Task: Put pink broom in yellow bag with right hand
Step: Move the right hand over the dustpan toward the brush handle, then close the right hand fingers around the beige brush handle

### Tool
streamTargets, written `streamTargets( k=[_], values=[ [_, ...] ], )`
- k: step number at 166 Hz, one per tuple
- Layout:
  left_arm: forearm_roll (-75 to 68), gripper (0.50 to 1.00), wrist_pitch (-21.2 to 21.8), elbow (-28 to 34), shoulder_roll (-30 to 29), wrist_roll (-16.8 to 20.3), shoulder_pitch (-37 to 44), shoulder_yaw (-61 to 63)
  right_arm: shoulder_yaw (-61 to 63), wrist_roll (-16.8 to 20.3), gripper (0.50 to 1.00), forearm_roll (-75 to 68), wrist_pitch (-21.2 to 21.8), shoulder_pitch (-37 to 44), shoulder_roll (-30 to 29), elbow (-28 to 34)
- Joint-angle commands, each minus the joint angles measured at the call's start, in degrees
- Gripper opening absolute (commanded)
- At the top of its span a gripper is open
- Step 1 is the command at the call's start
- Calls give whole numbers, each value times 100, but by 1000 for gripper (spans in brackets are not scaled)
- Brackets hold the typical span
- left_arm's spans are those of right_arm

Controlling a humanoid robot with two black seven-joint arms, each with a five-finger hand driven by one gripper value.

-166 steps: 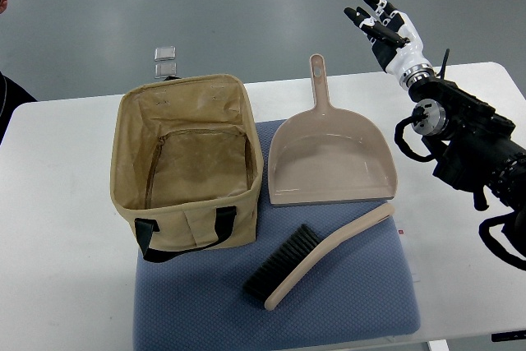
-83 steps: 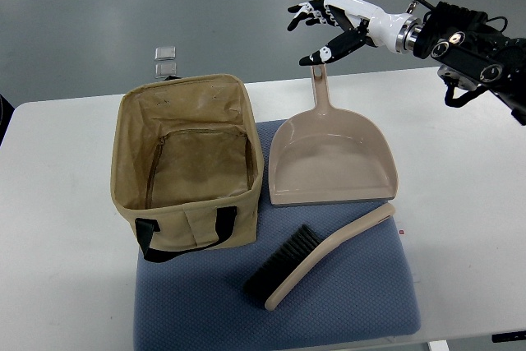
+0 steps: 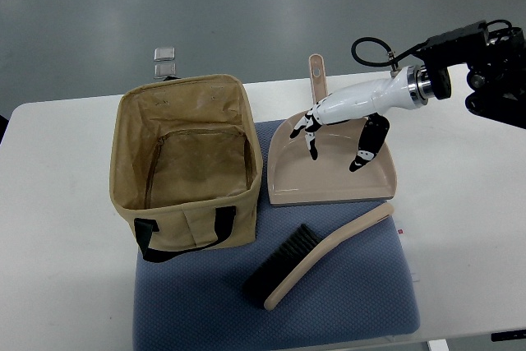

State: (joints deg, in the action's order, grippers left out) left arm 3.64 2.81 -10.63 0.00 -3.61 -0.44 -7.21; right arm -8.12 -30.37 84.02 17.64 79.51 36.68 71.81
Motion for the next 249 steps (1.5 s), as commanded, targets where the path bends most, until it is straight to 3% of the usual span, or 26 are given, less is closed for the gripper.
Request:
streamTargets(
  k=[1,44,71,118,215,249],
  values=[
    [-4,1000,0,0,0,0,0,0,12,31,930,105,20,-32,190,228],
    [-4,1000,0,0,0,0,0,0,38,119,930,123,-85,-489,568,421],
    [-4,1000,0,0,0,0,0,0,99,206,930,105,-384,-999,735,527],
    [-4,1000,0,0,0,0,0,0,803,312,930,141,-815,-1966,683,518],
    [-4,1000,0,0,0,0,0,0,829,330,928,369,-1615,-2599,358,536],
    [5,1000,0,0,0,0,0,0,882,488,928,510,-1966,-2818,314,518]
  ],
)
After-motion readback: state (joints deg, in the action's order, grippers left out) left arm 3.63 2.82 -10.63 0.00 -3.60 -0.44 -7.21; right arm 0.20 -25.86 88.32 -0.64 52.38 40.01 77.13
